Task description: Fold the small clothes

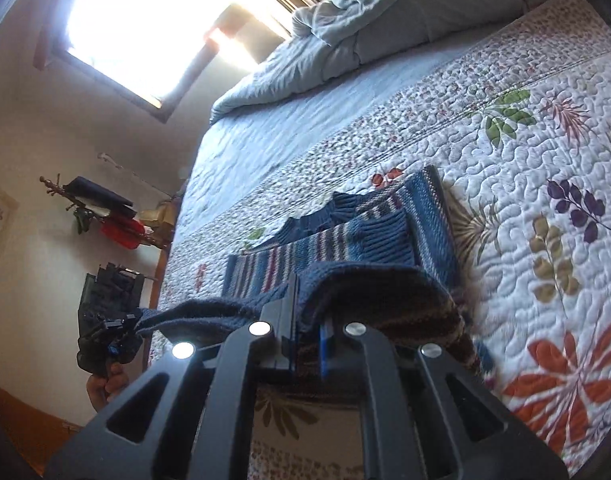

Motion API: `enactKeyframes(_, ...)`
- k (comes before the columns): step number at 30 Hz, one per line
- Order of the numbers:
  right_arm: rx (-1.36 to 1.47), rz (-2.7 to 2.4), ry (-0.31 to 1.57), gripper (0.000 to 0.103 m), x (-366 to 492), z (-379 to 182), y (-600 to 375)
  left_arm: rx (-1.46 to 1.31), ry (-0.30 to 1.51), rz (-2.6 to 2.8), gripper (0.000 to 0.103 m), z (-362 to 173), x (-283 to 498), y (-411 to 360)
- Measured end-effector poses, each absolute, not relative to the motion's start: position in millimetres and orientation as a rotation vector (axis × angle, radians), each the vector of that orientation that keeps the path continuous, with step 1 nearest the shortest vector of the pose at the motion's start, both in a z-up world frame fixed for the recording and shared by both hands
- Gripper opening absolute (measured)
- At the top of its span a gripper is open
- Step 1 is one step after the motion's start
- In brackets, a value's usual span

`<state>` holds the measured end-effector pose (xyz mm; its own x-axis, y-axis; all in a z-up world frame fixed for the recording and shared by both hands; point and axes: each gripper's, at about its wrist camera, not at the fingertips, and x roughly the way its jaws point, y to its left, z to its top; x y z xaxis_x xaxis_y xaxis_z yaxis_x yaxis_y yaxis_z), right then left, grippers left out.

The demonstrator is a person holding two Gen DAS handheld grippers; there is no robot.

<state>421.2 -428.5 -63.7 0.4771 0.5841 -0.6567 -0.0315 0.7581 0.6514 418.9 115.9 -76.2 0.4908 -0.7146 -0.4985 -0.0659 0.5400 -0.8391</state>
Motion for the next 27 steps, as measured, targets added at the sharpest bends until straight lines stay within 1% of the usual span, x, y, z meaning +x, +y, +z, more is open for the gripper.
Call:
enactKeyframes(8,0.606,0.322,1.153,0.006,492.2,-138.1,-421.5,-0.960,1.141,-0.371,0.008,-146.9,491.0,110.4)
enactKeyframes(15,0.606,0.307,1.210,0.007,519.6,-177.3,-417.5,-0.955,1.229,-0.319,0.009,-196.5,521.0,112.2)
enactKeyframes(16,0.604,0.307,1.213,0.008,522.1,-179.9,-417.2,-0.948,1.237,-0.319,0.010,-200.9,522.8,112.5)
enactKeyframes(17,0.603,0.317,1.219,0.013,524.5,-182.8,-416.2,-0.948,1.246,-0.322,0.011,-204.8,525.4,113.0)
enactKeyframes(18,0.601,0.324,1.229,0.015,526.2,-184.8,-415.1,-0.951,1.245,-0.323,0.015,-206.1,525.1,113.8)
enactKeyframes(19,0.599,0.327,1.234,0.027,527.4,-185.8,-415.3,-0.949,1.238,-0.323,0.024,-205.2,524.7,114.5)
enactKeyframes(20,0.594,0.334,1.236,0.039,527.9,-185.4,-415.2,-0.944,1.228,-0.326,0.028,-202.7,524.0,115.3)
enactKeyframes(22,0.563,0.359,1.232,0.049,527.0,-179.2,-414.9,-0.913,1.192,-0.343,0.045,-189.7,521.7,117.8)
enactKeyframes(27,0.510,0.416,1.204,0.050,523.6,-156.7,-422.6,-0.754,1.118,-0.365,0.060,-152.1,522.7,119.8)
